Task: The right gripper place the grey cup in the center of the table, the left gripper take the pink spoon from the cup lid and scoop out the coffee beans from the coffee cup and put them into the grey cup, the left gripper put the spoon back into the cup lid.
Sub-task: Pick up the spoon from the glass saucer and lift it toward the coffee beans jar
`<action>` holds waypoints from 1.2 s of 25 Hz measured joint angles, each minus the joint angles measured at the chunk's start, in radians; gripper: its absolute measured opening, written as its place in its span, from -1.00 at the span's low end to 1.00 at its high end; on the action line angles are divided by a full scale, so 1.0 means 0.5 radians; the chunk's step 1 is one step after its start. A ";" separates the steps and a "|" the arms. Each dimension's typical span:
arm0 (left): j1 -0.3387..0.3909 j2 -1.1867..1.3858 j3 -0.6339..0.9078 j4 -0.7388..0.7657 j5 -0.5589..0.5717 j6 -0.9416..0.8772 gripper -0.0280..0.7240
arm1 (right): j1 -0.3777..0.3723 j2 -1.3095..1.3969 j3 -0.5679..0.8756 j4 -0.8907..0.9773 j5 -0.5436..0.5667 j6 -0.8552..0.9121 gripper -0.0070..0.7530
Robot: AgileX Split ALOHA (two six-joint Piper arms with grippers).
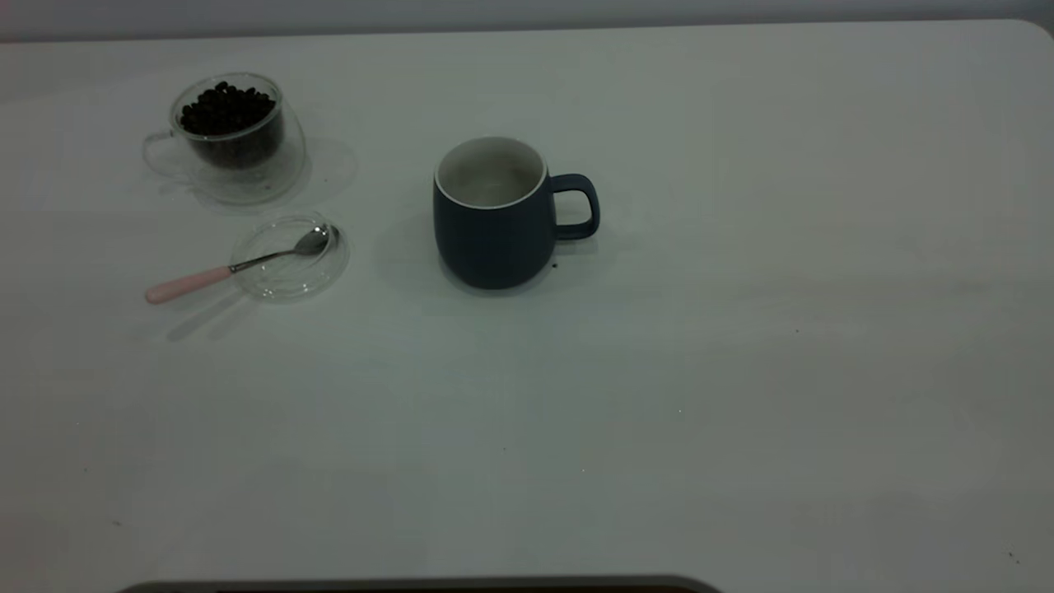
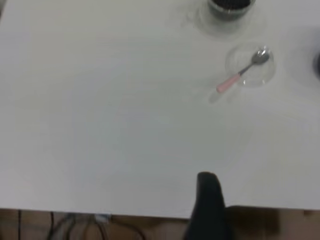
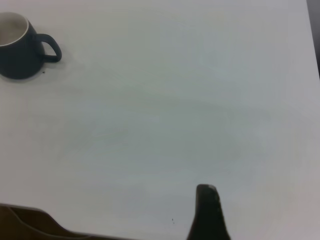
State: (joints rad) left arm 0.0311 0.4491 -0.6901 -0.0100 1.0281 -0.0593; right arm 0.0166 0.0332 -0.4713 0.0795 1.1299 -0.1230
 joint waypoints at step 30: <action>0.752 2.537 -0.315 -1.581 -0.841 1.416 0.96 | 0.000 -0.004 0.000 0.002 0.000 0.000 0.57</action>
State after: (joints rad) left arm 0.4070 1.7178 -0.8478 -0.8004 0.6076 0.6488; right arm 0.0166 0.0312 -0.4713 0.0804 1.1299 -0.1230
